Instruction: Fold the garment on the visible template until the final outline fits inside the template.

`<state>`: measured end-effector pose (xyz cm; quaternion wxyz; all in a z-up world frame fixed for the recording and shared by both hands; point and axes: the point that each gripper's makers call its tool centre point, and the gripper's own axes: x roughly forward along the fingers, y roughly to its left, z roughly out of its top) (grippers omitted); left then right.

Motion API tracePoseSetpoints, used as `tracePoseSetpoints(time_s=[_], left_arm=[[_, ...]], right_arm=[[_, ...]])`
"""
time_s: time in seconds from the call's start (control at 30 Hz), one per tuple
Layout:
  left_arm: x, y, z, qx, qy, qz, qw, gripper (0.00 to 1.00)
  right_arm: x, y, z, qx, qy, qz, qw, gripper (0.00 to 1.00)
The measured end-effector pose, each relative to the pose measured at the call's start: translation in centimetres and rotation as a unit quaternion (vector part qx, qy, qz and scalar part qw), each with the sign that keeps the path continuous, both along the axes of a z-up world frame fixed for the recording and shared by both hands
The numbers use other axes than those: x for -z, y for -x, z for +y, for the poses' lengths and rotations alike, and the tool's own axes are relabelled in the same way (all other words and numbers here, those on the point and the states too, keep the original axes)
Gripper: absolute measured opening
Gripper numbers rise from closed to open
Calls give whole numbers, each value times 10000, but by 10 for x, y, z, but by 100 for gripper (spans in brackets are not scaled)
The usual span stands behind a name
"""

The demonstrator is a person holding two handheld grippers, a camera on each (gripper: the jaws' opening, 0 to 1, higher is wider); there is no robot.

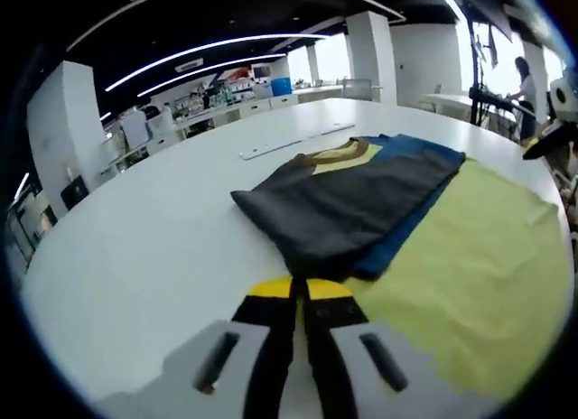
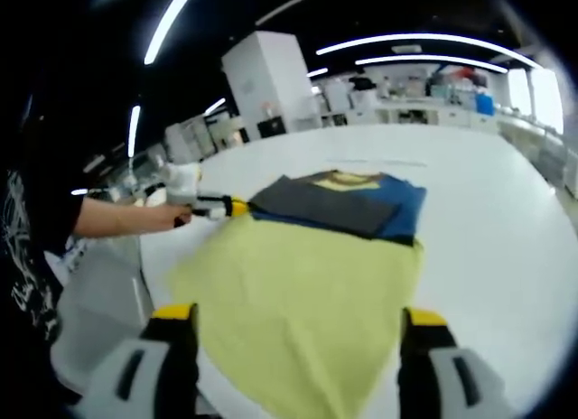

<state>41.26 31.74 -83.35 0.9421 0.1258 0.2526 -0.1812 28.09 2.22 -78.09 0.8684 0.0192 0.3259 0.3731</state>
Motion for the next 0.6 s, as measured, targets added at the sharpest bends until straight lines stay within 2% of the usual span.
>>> tracePoseSetpoints(time_s=[0.17,0.37,0.5,0.6], left_arm=[[1,0,1,-259,326,23,9991,0],[1,2,2,-359,439,141,9983,2],[4,6,7,-310,322,192,9988,15],[2,10,7,-303,362,195,9987,25]], right_arm=[[2,1,1,-18,2,13,10000,92],[1,1,-2,-5,1,-2,10000,92],[0,1,-2,-40,2,-43,10000,93],[0,3,0,-149,3,-47,9999,94]])
